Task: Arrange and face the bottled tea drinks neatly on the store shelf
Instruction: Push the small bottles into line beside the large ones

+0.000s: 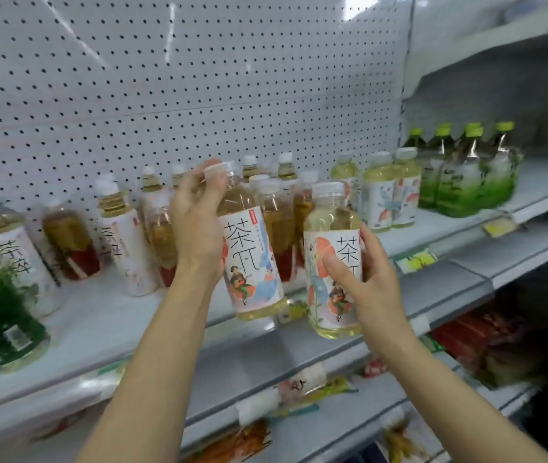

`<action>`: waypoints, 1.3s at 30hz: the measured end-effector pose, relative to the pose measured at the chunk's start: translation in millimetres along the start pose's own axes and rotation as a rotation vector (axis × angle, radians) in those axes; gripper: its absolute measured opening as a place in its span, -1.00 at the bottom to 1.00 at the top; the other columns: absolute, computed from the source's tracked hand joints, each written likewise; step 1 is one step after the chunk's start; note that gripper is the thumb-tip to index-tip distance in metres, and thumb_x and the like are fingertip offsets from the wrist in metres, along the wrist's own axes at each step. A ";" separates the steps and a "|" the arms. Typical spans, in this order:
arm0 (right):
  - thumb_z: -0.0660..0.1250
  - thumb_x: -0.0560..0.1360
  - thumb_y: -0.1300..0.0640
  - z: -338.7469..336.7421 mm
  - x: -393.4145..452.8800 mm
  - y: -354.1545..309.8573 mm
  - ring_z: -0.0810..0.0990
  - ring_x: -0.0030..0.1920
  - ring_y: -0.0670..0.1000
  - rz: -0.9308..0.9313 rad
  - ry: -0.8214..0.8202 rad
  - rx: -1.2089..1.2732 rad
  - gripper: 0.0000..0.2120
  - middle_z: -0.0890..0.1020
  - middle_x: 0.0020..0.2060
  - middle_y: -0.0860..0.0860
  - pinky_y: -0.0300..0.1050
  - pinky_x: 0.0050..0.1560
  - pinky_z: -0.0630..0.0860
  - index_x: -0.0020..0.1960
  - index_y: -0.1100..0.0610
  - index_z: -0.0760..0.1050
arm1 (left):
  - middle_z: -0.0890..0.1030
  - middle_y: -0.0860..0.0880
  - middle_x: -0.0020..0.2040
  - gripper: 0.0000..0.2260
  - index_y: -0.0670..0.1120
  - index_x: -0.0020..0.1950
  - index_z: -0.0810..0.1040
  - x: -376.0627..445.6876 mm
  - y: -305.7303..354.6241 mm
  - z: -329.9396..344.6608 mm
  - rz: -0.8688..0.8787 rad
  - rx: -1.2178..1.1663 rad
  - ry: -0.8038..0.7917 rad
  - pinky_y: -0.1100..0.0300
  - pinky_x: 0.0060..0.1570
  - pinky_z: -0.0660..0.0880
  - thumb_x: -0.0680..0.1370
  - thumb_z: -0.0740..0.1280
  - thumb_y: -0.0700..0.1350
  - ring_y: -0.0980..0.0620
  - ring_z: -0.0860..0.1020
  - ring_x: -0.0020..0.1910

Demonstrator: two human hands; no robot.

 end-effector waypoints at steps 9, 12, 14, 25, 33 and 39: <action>0.46 0.41 0.02 -157.7 4.5 -4.1 0.60 0.22 -0.07 0.006 0.069 -0.067 -0.38 0.63 0.22 -0.09 0.03 0.22 0.58 0.44 -0.09 0.38 | 0.68 -0.11 0.08 -0.77 -0.18 0.20 0.59 -58.1 -76.2 142.3 -0.065 0.039 -0.079 0.09 0.09 0.58 0.59 0.34 -0.12 -0.04 0.65 0.09; 0.45 0.39 0.02 -192.2 12.0 -4.0 0.61 0.22 -0.07 0.003 0.087 -0.068 -0.38 0.63 0.22 -0.07 -0.11 0.18 0.59 0.43 -0.07 0.39 | 0.69 0.05 0.01 -0.80 -0.14 0.23 0.58 -62.9 -90.3 180.7 -0.061 0.099 -0.108 0.30 -0.04 0.54 0.62 0.31 -0.15 0.17 0.65 -0.02; 0.45 0.38 0.02 -208.2 22.6 -2.3 0.61 0.21 -0.08 -0.004 0.092 -0.071 -0.38 0.63 0.21 -0.07 -0.18 0.14 0.58 0.42 -0.07 0.40 | 0.69 0.08 -0.01 -0.80 -0.11 0.24 0.57 -57.9 -99.5 202.4 -0.061 0.106 -0.129 0.28 -0.04 0.56 0.62 0.31 -0.14 0.19 0.66 -0.05; 0.44 0.40 -0.03 -253.0 112.6 33.3 0.61 0.20 -0.06 -0.028 0.093 -0.117 -0.38 0.62 0.20 -0.08 -0.01 0.17 0.59 0.42 -0.15 0.36 | 0.64 -0.09 0.15 -0.76 -0.10 0.30 0.50 4.1 -153.2 270.3 0.038 0.085 -0.099 0.27 -0.03 0.56 0.63 0.29 -0.11 0.09 0.64 0.06; 0.53 0.42 0.05 -234.7 215.1 57.1 0.57 0.24 -0.08 -0.129 -0.025 -0.208 -0.32 0.57 0.25 -0.09 0.06 0.25 0.55 0.45 -0.04 0.31 | 0.57 0.02 0.24 -0.69 0.06 0.32 0.43 29.3 -188.4 301.2 0.244 0.357 -0.047 -0.16 0.23 0.46 0.61 0.21 0.11 0.01 0.54 0.21; 0.50 0.36 -0.16 -233.2 255.4 82.9 0.55 0.28 -0.02 -0.156 -0.123 -0.162 -0.29 0.55 0.29 -0.05 0.15 0.31 0.48 0.43 -0.11 0.31 | 0.54 0.07 0.28 -0.73 0.12 0.31 0.40 32.9 -215.2 301.8 0.285 0.399 0.113 -0.20 0.25 0.42 0.63 0.17 0.10 -0.05 0.50 0.28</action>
Point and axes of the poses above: each hand's wrist, its own x-axis towards the middle knuckle, its own z-axis out of the palm, y = z × x, the point moved 6 cm from there along x, towards the middle knuckle
